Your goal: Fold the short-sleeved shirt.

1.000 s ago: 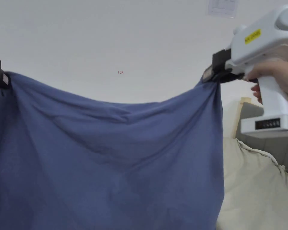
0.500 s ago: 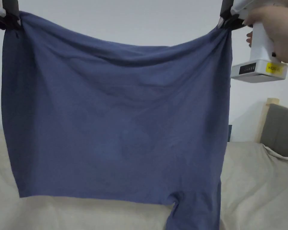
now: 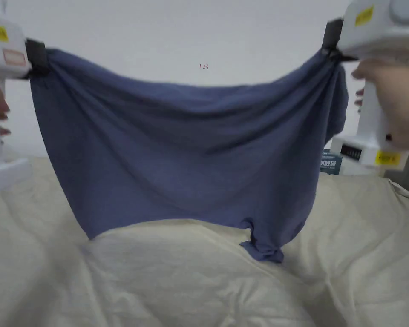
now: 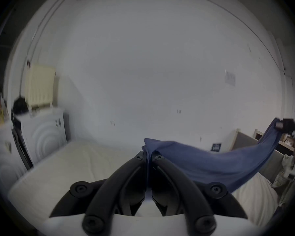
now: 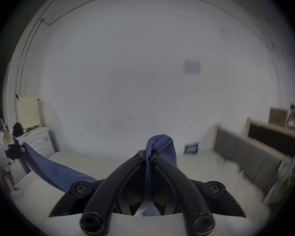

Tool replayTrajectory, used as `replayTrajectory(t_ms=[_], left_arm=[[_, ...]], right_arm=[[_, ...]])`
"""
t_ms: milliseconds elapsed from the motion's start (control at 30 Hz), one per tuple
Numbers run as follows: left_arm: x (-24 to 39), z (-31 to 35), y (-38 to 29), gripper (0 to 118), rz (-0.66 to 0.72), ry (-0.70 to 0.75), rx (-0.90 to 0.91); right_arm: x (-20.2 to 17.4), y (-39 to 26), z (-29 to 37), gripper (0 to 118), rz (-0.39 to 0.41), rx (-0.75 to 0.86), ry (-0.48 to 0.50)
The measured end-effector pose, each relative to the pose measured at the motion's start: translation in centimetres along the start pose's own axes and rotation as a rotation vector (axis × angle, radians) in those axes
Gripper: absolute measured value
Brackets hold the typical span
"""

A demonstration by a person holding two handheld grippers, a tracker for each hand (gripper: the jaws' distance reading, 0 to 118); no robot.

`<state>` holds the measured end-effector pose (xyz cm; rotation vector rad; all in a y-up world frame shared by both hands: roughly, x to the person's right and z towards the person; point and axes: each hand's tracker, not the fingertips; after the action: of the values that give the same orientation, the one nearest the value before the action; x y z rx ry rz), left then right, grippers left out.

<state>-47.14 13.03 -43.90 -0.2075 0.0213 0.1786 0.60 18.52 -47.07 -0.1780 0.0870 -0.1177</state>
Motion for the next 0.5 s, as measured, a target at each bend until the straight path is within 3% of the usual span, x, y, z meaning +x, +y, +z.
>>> replayTrajectory(t_ms=[33, 100, 267, 333, 500], left_arm=[[-0.2, -0.2, -2.9, 5, 0.02, -0.006, -0.024], [1.0, 1.2, -10.6, 5, 0.034, -0.019, -0.166], [0.3, 4.4, -24.3, 5, 0.063, -0.046, -0.363], [-0.5, 6.4, -27.2, 5, 0.089, -0.055, -0.391], [-3.1, 12.6, -29.0, 5, 0.07, -0.069, -0.391]], right_arm=[[0.7, -3.2, -0.6, 2, -0.035, -0.047, 0.022], [1.9, -11.3, -1.4, 2, -0.088, -0.184, -0.035], [3.4, -27.7, 2.2, 2, 0.009, -0.422, -0.04], [4.6, -31.4, 4.9, 2, -0.048, -0.469, -0.032], [6.8, -33.6, 13.5, 2, -0.078, -0.459, 0.02]])
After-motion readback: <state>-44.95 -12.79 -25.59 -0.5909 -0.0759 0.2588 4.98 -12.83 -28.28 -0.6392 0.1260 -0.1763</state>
